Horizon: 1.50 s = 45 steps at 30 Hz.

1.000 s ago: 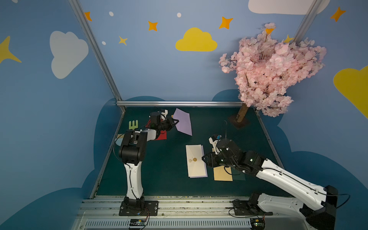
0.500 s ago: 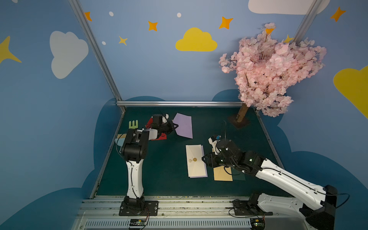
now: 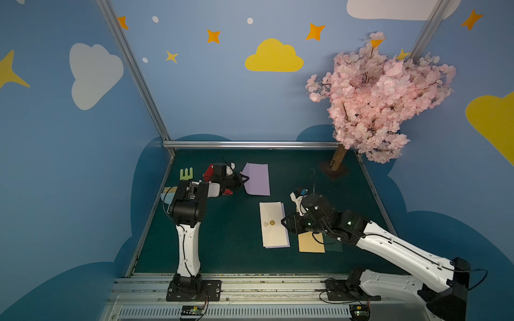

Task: Open the envelope
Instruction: Place the envelope at the center of the board.

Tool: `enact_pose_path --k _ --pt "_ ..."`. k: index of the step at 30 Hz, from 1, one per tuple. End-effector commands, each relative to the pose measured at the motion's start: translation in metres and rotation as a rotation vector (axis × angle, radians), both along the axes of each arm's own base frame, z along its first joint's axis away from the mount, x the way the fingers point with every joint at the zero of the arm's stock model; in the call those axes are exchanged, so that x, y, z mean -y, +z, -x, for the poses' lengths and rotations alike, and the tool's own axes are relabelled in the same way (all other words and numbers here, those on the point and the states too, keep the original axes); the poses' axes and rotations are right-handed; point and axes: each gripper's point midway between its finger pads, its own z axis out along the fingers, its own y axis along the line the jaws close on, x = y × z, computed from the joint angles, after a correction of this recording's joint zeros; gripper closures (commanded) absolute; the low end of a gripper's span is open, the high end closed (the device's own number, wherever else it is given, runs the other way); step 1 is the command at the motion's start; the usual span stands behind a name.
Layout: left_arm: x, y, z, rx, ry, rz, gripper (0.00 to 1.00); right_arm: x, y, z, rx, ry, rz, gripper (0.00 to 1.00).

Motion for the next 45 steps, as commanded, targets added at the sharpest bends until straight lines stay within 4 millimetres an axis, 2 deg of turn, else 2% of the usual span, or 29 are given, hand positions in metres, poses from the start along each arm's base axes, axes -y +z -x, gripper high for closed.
enact_pose_path --k 1,7,10,18,24,28,34,41,42,43,45 --pt "-0.004 -0.003 0.000 0.008 0.010 -0.003 0.72 -0.002 0.000 0.001 0.000 0.009 -0.004 0.44" --pt "-0.019 -0.005 0.007 0.006 0.056 -0.022 0.68 0.000 0.001 0.002 -0.006 -0.003 -0.010 0.44" --pt "-0.026 0.000 0.009 0.013 0.069 -0.033 0.65 0.002 -0.001 0.004 -0.015 -0.008 -0.008 0.44" --pt "-0.034 0.038 0.012 0.075 0.044 -0.079 0.61 0.000 -0.004 0.006 -0.043 -0.015 -0.014 0.44" --pt "-0.037 0.080 0.027 0.133 0.023 -0.139 0.61 -0.001 -0.007 0.008 -0.051 -0.019 -0.025 0.43" --pt "-0.038 0.103 0.052 0.167 0.025 -0.149 0.60 -0.001 -0.012 0.007 -0.049 -0.021 -0.024 0.42" --pt "-0.018 0.121 0.108 0.194 -0.037 -0.216 0.58 -0.005 -0.023 -0.002 -0.027 -0.004 0.004 0.39" --pt "-0.003 0.129 0.166 0.224 -0.073 -0.229 0.45 -0.007 -0.038 -0.015 -0.069 -0.032 0.038 0.36" --pt "-0.002 0.129 0.173 0.226 -0.079 -0.229 0.44 -0.007 -0.041 -0.017 -0.078 -0.040 0.036 0.35" --pt "-0.001 0.128 0.180 0.226 -0.082 -0.230 0.43 -0.006 -0.044 -0.019 -0.091 -0.060 0.035 0.26" --pt "0.001 0.125 0.193 0.223 -0.088 -0.230 0.41 -0.005 -0.049 -0.023 -0.103 -0.077 0.028 0.24"
